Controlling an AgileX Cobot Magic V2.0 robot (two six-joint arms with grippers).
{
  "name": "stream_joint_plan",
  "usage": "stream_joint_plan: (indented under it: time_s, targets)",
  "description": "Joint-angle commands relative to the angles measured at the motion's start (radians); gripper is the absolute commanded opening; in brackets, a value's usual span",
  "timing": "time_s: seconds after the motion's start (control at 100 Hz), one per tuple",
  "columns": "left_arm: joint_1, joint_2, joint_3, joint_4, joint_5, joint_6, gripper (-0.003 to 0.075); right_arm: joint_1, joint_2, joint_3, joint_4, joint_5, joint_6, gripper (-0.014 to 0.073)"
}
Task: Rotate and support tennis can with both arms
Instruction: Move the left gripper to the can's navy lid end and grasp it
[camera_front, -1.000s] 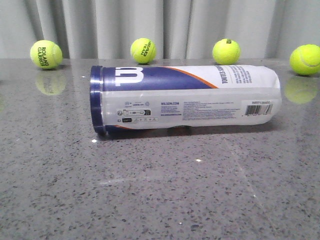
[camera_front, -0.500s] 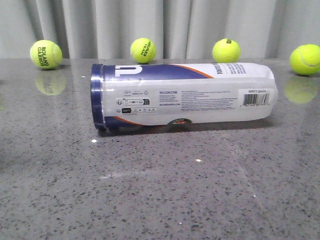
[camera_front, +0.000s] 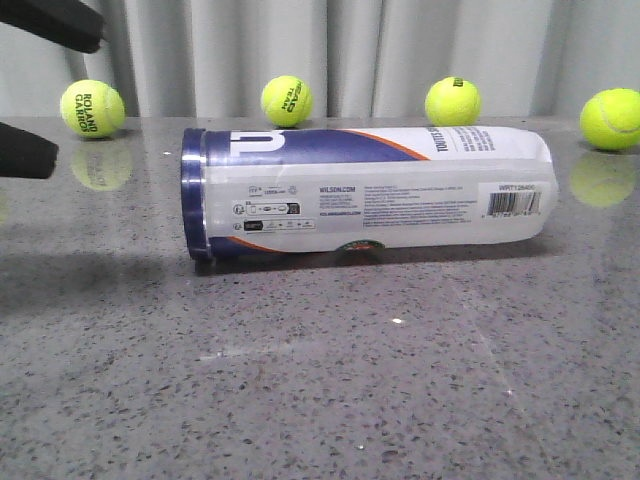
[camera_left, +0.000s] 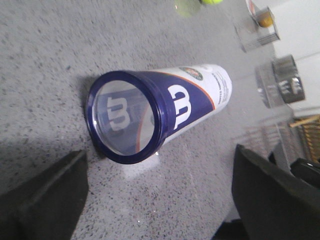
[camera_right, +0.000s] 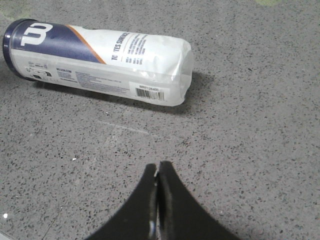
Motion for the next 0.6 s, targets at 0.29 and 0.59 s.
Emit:
stream_joint_plan:
  time_s: [0.29, 0.59]
  targets:
    - [-0.097, 0.181, -0.033, -0.238, 0.100, 0.173, 0.0564, -0.002, 0.003, -0.026, -0.013, -0.061, 0.000, -0.0069]
    - [-0.214, 0.254, -0.071, -0.306, 0.091, 0.229, 0.0564, -0.002, 0.003, -0.026, -0.013, -0.059, 0.000, -0.0069]
